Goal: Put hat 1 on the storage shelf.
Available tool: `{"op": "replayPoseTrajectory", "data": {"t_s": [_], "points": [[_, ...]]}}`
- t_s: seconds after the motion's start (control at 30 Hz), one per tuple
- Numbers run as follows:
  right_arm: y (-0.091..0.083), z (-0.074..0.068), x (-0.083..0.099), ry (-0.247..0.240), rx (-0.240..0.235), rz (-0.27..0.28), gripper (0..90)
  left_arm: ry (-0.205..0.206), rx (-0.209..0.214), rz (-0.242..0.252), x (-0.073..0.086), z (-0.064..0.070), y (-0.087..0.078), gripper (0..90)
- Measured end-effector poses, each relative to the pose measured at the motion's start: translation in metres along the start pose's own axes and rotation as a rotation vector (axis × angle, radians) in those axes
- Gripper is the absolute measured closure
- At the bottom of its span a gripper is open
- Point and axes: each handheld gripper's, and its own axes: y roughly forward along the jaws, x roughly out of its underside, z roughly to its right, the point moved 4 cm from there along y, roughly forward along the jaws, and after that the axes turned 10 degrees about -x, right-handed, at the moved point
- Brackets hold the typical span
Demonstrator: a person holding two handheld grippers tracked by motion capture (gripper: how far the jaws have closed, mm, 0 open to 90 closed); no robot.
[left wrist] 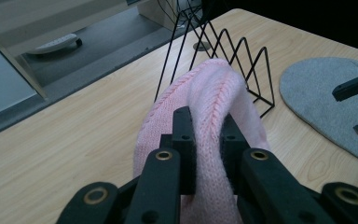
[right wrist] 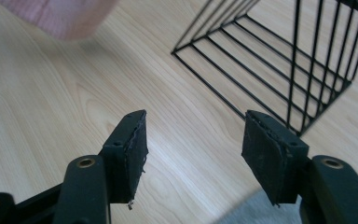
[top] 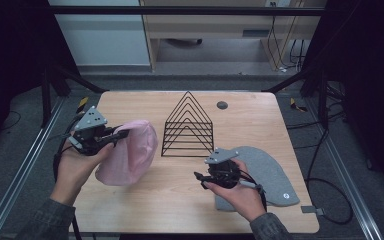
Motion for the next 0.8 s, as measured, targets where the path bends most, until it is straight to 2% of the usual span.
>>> {"op": "replayPoseTrajectory", "data": {"t_s": [0.3, 0.33, 0.43, 0.5, 0.57, 0.8], "points": [[0.018, -0.017, -0.023, 0.004, -0.065, 0.033, 52.6, 0.026, 0.014, 0.004, -0.02, 0.007, 0.0, 81.1], [0.021, -0.022, -0.03, 0.009, -0.083, 0.05, 56.2, 0.029, 0.014, 0.005, -0.025, 0.01, 0.0, 81.1], [0.024, -0.028, -0.04, -0.004, -0.098, 0.055, 59.0, 0.03, 0.016, 0.007, -0.028, 0.012, 0.0, 81.1], [0.026, -0.033, -0.052, 0.001, -0.125, 0.072, 59.7, 0.034, 0.02, 0.006, -0.031, 0.013, 0.0, 81.1], [0.027, -0.035, -0.057, 0.001, -0.135, 0.073, 59.3, 0.042, 0.029, 0.004, -0.034, 0.016, 0.0, 81.1], [0.034, -0.041, -0.084, 0.009, -0.147, 0.103, 53.2, 0.049, 0.053, 0.0, -0.04, 0.025, 0.003, 81.0]]}}
